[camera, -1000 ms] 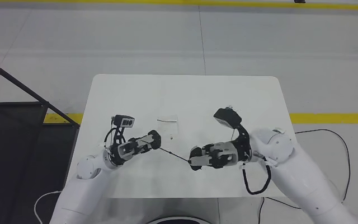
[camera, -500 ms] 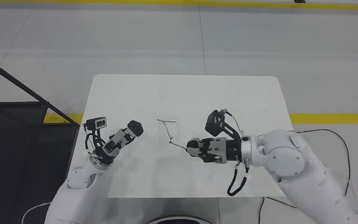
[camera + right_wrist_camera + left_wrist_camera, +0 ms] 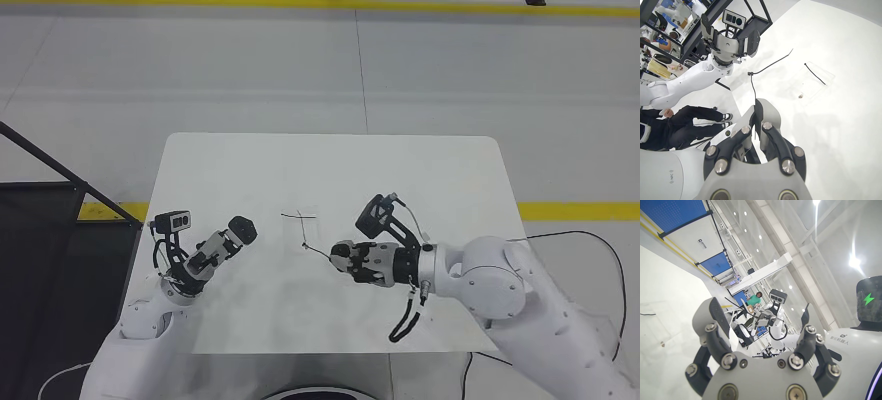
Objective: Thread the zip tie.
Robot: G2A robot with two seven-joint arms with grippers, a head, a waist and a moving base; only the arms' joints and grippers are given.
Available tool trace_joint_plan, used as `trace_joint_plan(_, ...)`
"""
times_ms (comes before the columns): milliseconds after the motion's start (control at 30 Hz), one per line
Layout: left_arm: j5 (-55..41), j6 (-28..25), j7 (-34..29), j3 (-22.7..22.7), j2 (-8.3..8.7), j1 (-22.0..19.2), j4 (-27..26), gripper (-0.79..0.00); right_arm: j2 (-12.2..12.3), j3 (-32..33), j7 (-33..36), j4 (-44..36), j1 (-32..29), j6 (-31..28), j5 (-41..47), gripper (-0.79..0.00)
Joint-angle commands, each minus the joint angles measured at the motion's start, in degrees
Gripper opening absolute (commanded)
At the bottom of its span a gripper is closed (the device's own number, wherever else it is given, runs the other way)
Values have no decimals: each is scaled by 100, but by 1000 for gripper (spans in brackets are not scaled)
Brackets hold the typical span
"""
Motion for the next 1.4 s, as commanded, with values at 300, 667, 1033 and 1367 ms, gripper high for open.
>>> trace_joint_plan(300, 616, 142, 900, -113, -23, 194, -370, 0, -423, -1526, 265, -674, 538, 3210, -3929, -785)
trace_joint_plan(667, 555, 77, 1060, -228, -14, 249, -310, 0, -1571, -3283, 1600, 716, 1850, 4036, -5480, -785)
trace_joint_plan(1033, 555, 77, 1060, -228, -14, 249, -310, 0, -2528, -3854, 2184, 1961, 2207, 3938, -5929, -785)
trace_joint_plan(1367, 555, 77, 1060, -228, -14, 249, -310, 0, -2911, -3833, 2404, 2340, 1987, 3572, -6430, -683)
